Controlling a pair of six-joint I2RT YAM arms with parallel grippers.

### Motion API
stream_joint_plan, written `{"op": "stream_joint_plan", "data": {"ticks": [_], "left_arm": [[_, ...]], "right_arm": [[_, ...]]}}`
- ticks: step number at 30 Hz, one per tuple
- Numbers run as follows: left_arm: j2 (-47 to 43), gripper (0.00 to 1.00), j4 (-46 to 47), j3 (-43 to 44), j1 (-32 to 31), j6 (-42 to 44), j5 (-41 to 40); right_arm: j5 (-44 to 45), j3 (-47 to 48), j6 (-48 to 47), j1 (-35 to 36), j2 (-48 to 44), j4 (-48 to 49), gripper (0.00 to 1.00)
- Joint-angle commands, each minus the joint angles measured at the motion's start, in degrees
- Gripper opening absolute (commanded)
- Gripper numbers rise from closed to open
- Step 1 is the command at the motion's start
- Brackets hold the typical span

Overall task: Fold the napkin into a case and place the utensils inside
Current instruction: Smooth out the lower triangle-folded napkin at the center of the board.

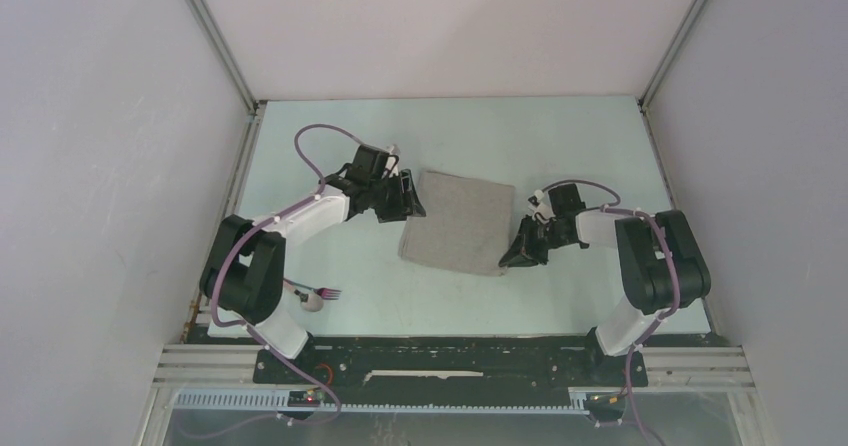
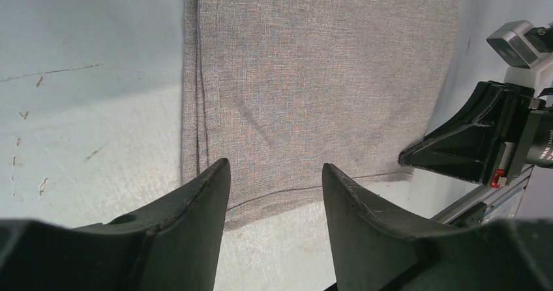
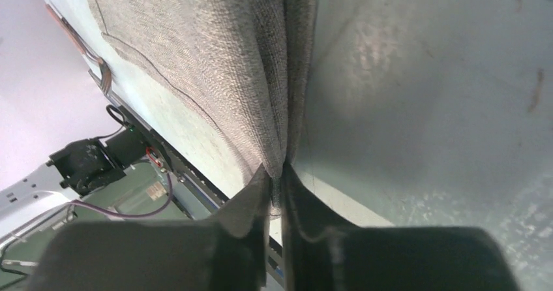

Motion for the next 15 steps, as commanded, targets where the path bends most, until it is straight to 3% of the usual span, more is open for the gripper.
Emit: {"op": "stream_joint_plan", "data": {"ticks": [1,3,7,15], "left_arm": [[-1.24,0.60,1.69,-0.35,0.14,0.26,-0.52],[-1.61,0.59,1.87,-0.42,0.22,0.06,0.33],[-2.86,0.59,2.36,-1.00,0.23,-0.90,1.76],[-8.89,0.58,6.08,-6.84,0.23,-4.89,4.39]], "right_arm": [[2.83,2.30,-0.38,-1.47,-1.88,-5.22,0.06],[4.16,2.57,-0.17,-2.68,-3.18,-7.68,0.00],[9.69,4.95,-1.54,-5.32,-3.83,-15.09,0.00],[31.43,17.49,-8.43,-7.95,-0.32,-28.95,0.03]]}}
